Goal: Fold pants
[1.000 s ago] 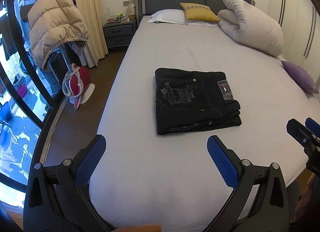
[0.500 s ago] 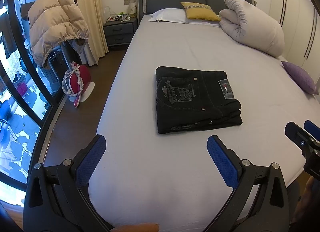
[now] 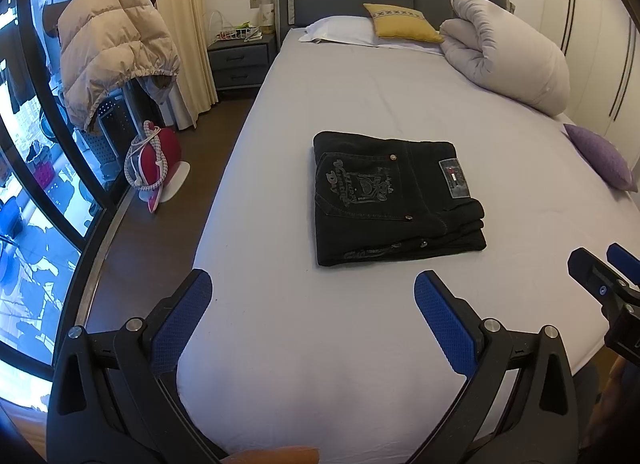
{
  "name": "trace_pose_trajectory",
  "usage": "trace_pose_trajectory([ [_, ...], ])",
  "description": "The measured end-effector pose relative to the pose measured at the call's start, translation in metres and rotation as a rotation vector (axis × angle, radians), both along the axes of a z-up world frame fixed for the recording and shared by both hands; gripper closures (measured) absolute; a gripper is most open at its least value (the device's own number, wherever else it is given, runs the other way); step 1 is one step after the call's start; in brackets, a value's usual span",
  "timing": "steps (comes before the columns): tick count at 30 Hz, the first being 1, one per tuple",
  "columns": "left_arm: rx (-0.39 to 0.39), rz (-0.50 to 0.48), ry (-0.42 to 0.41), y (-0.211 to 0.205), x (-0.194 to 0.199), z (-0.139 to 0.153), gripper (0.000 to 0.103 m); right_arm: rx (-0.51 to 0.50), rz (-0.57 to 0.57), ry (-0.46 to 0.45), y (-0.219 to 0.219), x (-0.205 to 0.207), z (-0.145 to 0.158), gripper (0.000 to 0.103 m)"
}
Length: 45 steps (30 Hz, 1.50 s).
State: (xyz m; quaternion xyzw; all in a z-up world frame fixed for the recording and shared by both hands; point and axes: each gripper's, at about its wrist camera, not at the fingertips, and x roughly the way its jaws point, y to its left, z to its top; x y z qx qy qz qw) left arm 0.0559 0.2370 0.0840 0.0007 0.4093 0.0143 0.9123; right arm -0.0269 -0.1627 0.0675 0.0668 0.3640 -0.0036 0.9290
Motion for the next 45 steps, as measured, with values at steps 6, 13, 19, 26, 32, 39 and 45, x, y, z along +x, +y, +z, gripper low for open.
trace_pose_trajectory([
  [6,-0.001,0.001,0.001,0.001,-0.002,0.0,0.0,0.0,0.0,0.002,-0.001,0.001,-0.001,0.0],
  [13,-0.002,0.003,0.002,0.002,-0.004,-0.001,0.0,-0.001,0.0,0.002,-0.001,0.001,0.0,0.0],
  [19,-0.003,0.003,0.003,0.002,-0.004,-0.002,0.0,0.001,0.005,0.008,0.0,0.0,-0.007,0.0],
  [26,-0.005,0.003,0.007,0.002,-0.004,-0.003,0.0,0.0,0.009,0.014,0.0,-0.001,-0.011,0.0],
  [32,-0.004,0.002,0.011,0.002,-0.003,-0.005,0.0,0.005,0.011,0.021,-0.002,-0.001,-0.012,0.0],
  [39,-0.004,0.003,0.023,0.002,-0.001,-0.008,0.0,0.011,0.013,0.025,-0.004,0.0,-0.013,0.0],
  [45,-0.004,0.01,0.009,0.003,-0.002,-0.007,0.0,0.014,0.014,0.028,-0.006,0.001,-0.014,0.0],
])
